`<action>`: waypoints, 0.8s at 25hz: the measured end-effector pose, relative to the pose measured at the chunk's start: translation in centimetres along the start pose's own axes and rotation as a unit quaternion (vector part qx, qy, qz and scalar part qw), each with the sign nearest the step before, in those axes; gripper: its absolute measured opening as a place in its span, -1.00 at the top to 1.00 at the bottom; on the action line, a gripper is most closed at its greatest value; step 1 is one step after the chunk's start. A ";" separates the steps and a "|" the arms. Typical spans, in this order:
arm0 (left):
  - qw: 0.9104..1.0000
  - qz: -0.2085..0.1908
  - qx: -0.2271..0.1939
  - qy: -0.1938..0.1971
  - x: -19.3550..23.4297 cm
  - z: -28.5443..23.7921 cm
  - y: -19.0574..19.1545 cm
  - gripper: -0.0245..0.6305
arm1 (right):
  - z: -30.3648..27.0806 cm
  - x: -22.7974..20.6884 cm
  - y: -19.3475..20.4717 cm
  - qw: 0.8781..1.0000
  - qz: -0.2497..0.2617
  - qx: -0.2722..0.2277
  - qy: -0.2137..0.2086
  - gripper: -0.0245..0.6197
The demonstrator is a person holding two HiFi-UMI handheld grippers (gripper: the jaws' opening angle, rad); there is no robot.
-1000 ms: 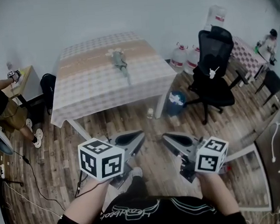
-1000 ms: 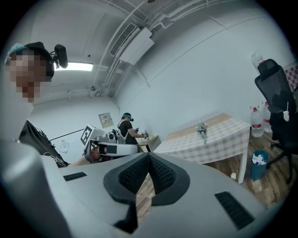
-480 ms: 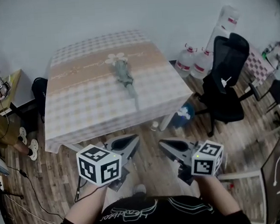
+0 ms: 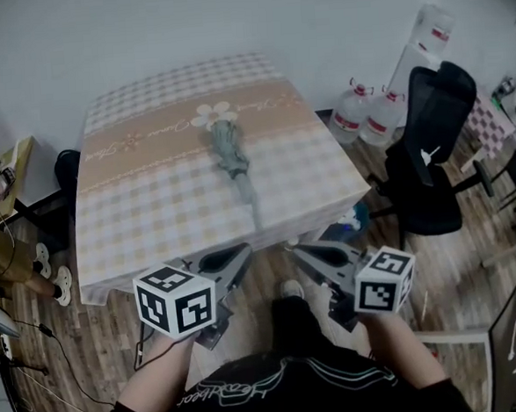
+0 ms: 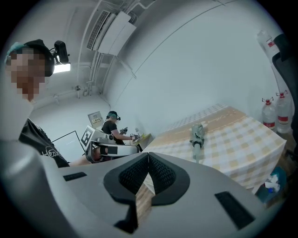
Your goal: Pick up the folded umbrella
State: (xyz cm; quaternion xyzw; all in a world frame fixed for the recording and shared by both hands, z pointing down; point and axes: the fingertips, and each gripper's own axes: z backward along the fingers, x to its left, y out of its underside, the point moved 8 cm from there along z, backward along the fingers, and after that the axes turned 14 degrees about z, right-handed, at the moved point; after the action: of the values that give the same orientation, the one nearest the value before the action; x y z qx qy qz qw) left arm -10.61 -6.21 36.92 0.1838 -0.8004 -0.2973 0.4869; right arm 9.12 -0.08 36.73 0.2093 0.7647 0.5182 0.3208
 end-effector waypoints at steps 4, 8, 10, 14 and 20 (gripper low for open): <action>1.000 -0.002 -0.017 -0.024 1.6 -2.0 -3.1 0.94 | -2.4 -4.3 -1.9 1.000 0.011 0.000 -0.025 0.89; 0.998 0.005 -0.031 -0.049 3.2 -4.8 -6.8 0.94 | -5.1 -9.4 -4.1 0.998 0.016 0.007 -0.057 0.89; 0.997 0.012 -0.039 -0.062 4.2 -6.6 -8.8 0.94 | -6.3 -12.4 -5.3 0.997 0.017 0.012 -0.069 0.89; 0.995 0.020 -0.049 -0.083 5.6 -10.2 -12.6 0.94 | -8.4 -18.1 -7.9 0.995 0.021 0.019 -0.092 0.89; 0.992 0.037 -0.058 -0.106 7.7 -15.1 -16.9 0.93 | -11.2 -25.6 -10.9 0.992 0.020 0.029 -0.122 0.89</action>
State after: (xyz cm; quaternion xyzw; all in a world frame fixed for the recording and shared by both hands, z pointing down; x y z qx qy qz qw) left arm -0.64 -27.98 36.30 0.0929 -0.8353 -0.3428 0.4198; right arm 19.41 -28.19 36.53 0.2954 0.7300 0.4727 0.3955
